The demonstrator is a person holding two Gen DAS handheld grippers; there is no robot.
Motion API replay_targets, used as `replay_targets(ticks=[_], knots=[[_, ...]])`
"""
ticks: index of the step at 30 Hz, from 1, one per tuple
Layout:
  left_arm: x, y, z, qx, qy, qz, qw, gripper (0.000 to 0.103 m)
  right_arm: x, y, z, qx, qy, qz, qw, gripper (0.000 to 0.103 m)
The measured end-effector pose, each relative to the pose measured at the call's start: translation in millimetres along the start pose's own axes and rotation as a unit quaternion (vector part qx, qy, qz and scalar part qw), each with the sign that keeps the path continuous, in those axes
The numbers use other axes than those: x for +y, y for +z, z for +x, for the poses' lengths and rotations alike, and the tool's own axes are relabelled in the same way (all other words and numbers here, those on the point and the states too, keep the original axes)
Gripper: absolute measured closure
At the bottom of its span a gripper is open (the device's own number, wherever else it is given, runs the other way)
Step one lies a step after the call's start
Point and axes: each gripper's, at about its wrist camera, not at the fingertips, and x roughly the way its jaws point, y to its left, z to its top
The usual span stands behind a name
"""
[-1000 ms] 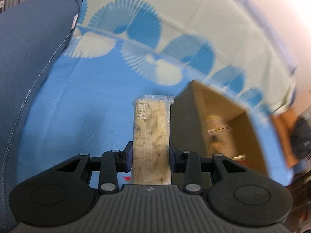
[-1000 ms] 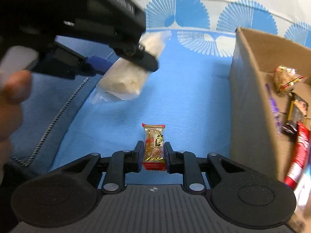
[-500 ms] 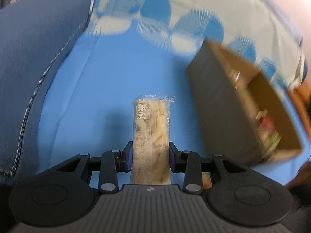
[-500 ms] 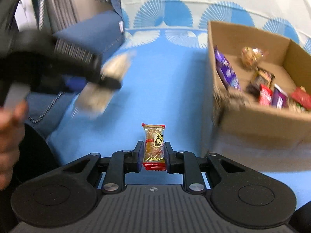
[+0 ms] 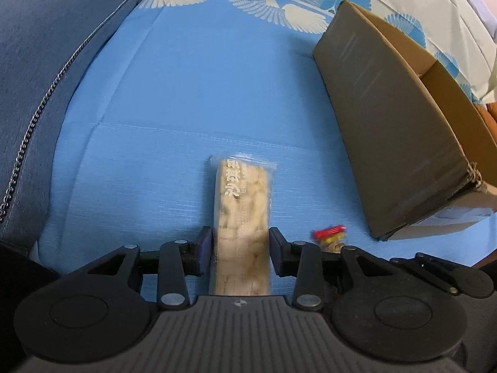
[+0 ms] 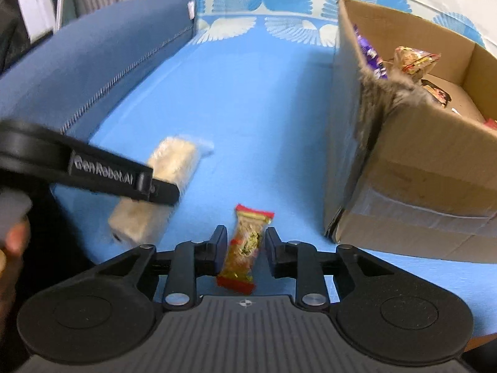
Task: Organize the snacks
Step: 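Lift the nougat bar and red candy and carry both over the box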
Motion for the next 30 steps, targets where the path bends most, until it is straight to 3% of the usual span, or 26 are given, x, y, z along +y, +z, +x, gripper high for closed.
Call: replay_targets(ticks=[5,12,30], knots=[[0.6,-0.1,1.5,0.001,0.000,0.001,1.0000,0.061,4.9,-1.6,5.0,-0.006,-0.013,-0.030,0.999,0.075],[-2.1,-0.7,2.6,0.002,0.001,0.002,1.0000,0.061,4.5,-2.5,2.8,-0.007,-0.018,-0.030,0.999,0.083],[-1.2,-0.7,3.2,0.002,0.003,0.005,1.0000,0.061,7.5,-2.9,3.2,-0.011,-0.022,-0.029,0.999,0.085]])
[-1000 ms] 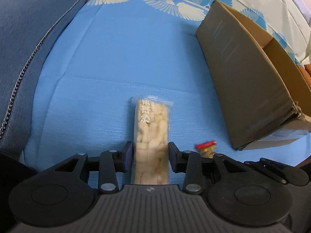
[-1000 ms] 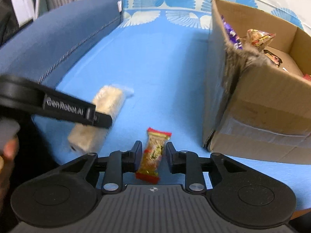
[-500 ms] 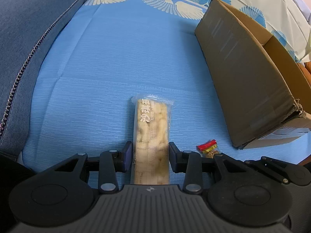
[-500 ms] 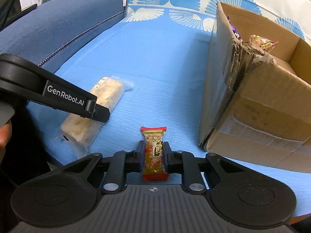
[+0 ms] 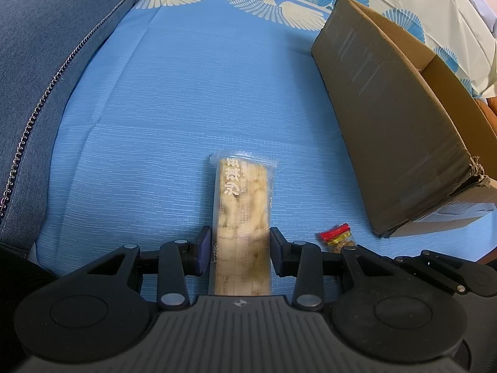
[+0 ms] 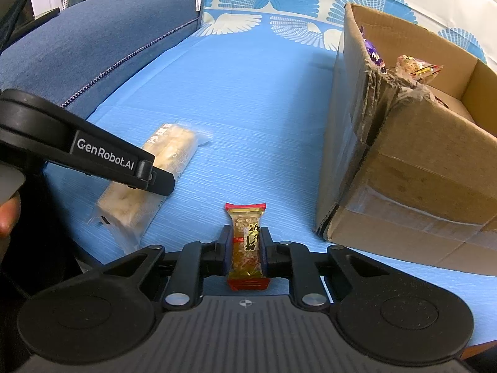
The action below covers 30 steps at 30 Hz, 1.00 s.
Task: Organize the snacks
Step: 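Lift the nougat bar and red candy and carry both over the box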
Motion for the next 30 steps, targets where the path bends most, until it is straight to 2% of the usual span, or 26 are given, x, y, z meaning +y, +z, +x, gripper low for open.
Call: replay_targets(ticks=[9,13,18,26,30], knots=[[1.1,-0.3,-3.7,-0.006,-0.002,-0.002,1.0000,0.062,-2.5,0.8,-10.6,-0.017,0.006,0.005,1.000,0.086],[7.1,-1.7,-18.4,-0.038,-0.028,-0.018,0.9987,0.063,-2.1,4.8,-25.4,-0.046,0.018,0.005,0.999,0.086],[17.8,-2.7,-46.3,-0.084,-0.063,-0.050,0.9933,0.063,4.0,11.9,-53.9,-0.122,0.043,-0.010,0.992,0.086],[13.8,15.8,-86.1,-0.114,-0.054,-0.050,0.9907,0.063,4.7,26.4,-99.4,-0.251,0.085,-0.028,0.964,0.086],[2.2,38.7,-100.0,-0.127,-0.052,-0.052,0.9891,0.063,-7.4,35.8,-110.4,-0.289,0.089,-0.017,0.953,0.086]])
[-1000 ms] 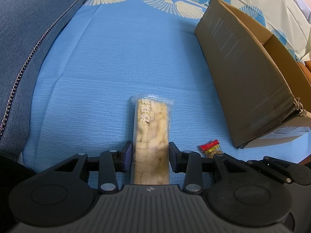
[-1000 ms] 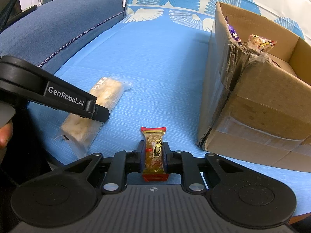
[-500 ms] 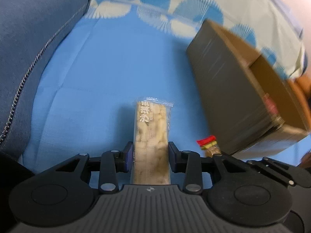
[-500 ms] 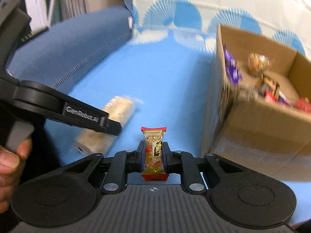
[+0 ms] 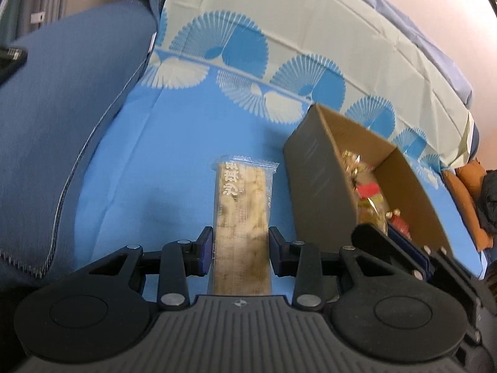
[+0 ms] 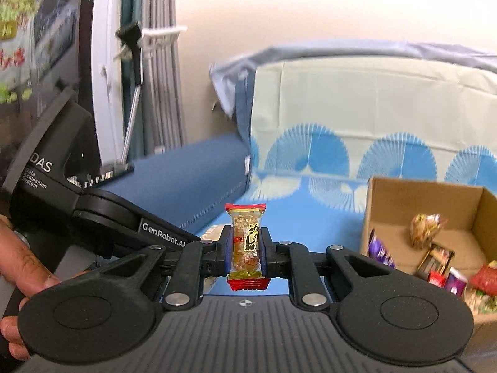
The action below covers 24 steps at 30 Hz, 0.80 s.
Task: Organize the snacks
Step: 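Lift the nougat bar and red candy and carry both over the box, then open both tools to drop the nougat bar and red candy into the box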
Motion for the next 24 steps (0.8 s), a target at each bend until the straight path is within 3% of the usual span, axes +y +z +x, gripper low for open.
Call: replay_targets(ticks=[6,14,24], knots=[[-43.7,32.9,5.9,-0.020,-0.018,0.015,0.9995,0.063,-32.4,15.4,-5.3,-0.035,-0.022,0.034,0.999,0.086],[-110.9,62.0,27.4,-0.043,-0.056,0.048,0.9963,0.063,-89.6,17.0,-11.8,-0.054,-0.089,0.103,0.989,0.086],[-167.4,88.2,63.2,-0.045,-0.083,0.062,0.9936,0.063,-151.8,12.7,-19.4,-0.079,-0.212,0.191,0.955,0.086]])
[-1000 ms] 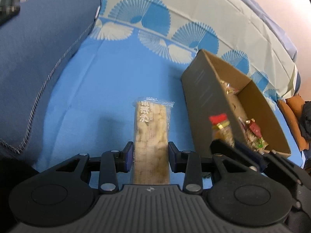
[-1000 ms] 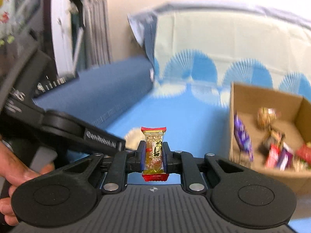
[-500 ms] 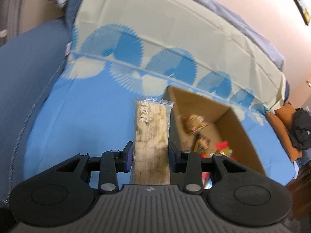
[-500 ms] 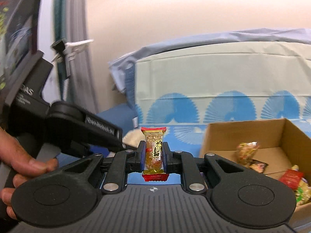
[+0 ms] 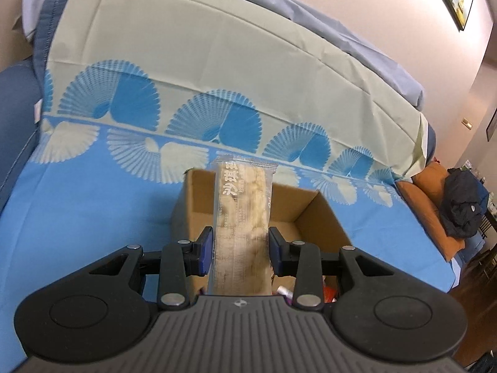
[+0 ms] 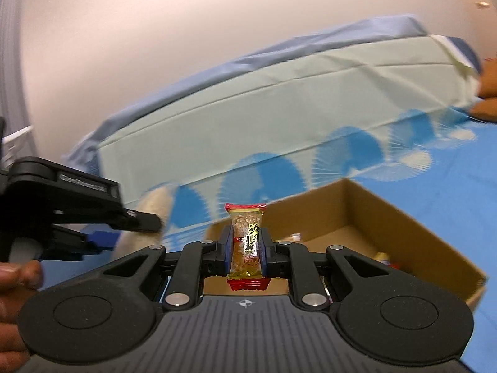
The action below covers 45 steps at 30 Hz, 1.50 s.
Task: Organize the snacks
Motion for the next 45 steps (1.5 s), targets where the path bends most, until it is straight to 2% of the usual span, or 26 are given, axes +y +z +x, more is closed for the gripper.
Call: replay_targets(ticks=[6,9,10,11,12,13,14,15,17,20,23,26,30,32,34,35,38,40,43,45], knots=[[-22.0,16.3,16.6,-0.006,-0.015,0.002,0.9999,0.063,-13.9,0.8,9.8,0.001,-0.031,0.016,0.999,0.086],[-34.9,17.2,17.9,-0.005,-0.039,0.012,0.9992,0.062,-16.3,0.8,7.1,-0.005,-0.034,0.016,0.999,0.085],[-39.0,16.0,17.9,-0.003,-0.046,0.017,0.9988,0.058,-16.4,0.9,8.1,-0.004,-0.035,0.016,0.999,0.085],[-41.6,14.2,17.6,0.000,-0.049,0.021,0.9986,0.046,-16.4,-0.4,9.1,0.000,-0.036,0.014,0.999,0.082],[-42.7,11.5,15.8,0.000,-0.051,0.024,0.9984,0.036,-16.8,-1.4,11.8,0.006,-0.043,0.013,0.999,0.071],[-42.8,8.4,12.8,-0.002,-0.052,0.026,0.9983,0.033,-17.3,-1.1,12.4,0.009,-0.051,0.012,0.999,0.061],[-42.4,4.8,8.6,-0.004,-0.053,0.029,0.9981,0.031,-18.3,-1.2,12.2,0.009,-0.059,0.012,0.998,0.040],[-41.1,0.9,3.9,-0.005,-0.054,0.032,0.9980,0.029,-19.6,-1.0,12.1,0.007,-0.060,0.016,0.998,0.032],[-36.0,-8.0,-7.6,-0.008,-0.054,0.032,0.9980,0.024,-21.8,0.4,9.4,0.004,-0.062,0.020,0.998,0.028],[-24.7,-25.2,-29.4,-0.014,-0.041,0.034,0.9984,0.018,-21.9,-0.5,8.2,0.008,-0.069,0.019,0.997,0.012],[-13.8,-45.2,-48.7,0.000,-0.033,0.047,0.9983,0.018,-21.2,-0.7,3.9,0.015,-0.063,0.017,0.998,0.001],[-3.1,-66.8,-68.9,0.002,-0.011,0.059,0.9982,0.011,-21.3,2.2,-4.9,0.024,-0.064,0.009,0.998,0.001],[7.1,-89.3,-89.3,-0.005,0.020,0.065,0.9977,0.010,-20.8,10.3,-23.3,0.047,-0.081,-0.021,0.995,0.001],[9.3,-96.1,-93.4,0.002,0.024,0.062,0.9978,0.009,-21.3,18.6,-34.3,0.061,-0.089,-0.045,0.993,0.001],[8.6,-103.1,-94.5,0.010,0.043,0.060,0.9972,0.007,-21.7,28.2,-49.0,0.068,-0.100,-0.073,0.990,0.001],[8.4,-105.7,-93.7,0.014,0.045,0.057,0.9973,0.001,-22.2,31.6,-57.3,0.073,-0.106,-0.089,0.988,0.001],[4.9,-115.7,-88.8,0.028,0.043,0.049,0.9975,0.001,-26.9,30.8,-78.8,0.092,-0.107,-0.133,0.981,0.001],[-2.4,-123.4,-82.2,0.041,0.046,0.055,0.9965,0.001,-35.4,23.6,-90.0,0.105,-0.101,-0.132,0.980,0.001],[-11.8,-135.5,-68.8,0.073,0.059,0.057,0.9940,0.001,-50.6,11.4,-97.6,0.126,-0.105,-0.080,0.983,0.001],[-14.5,-142.2,-63.7,0.090,0.061,0.052,0.9927,0.001,-49.3,11.1,-99.4,0.110,-0.105,-0.082,0.985,0.001]])
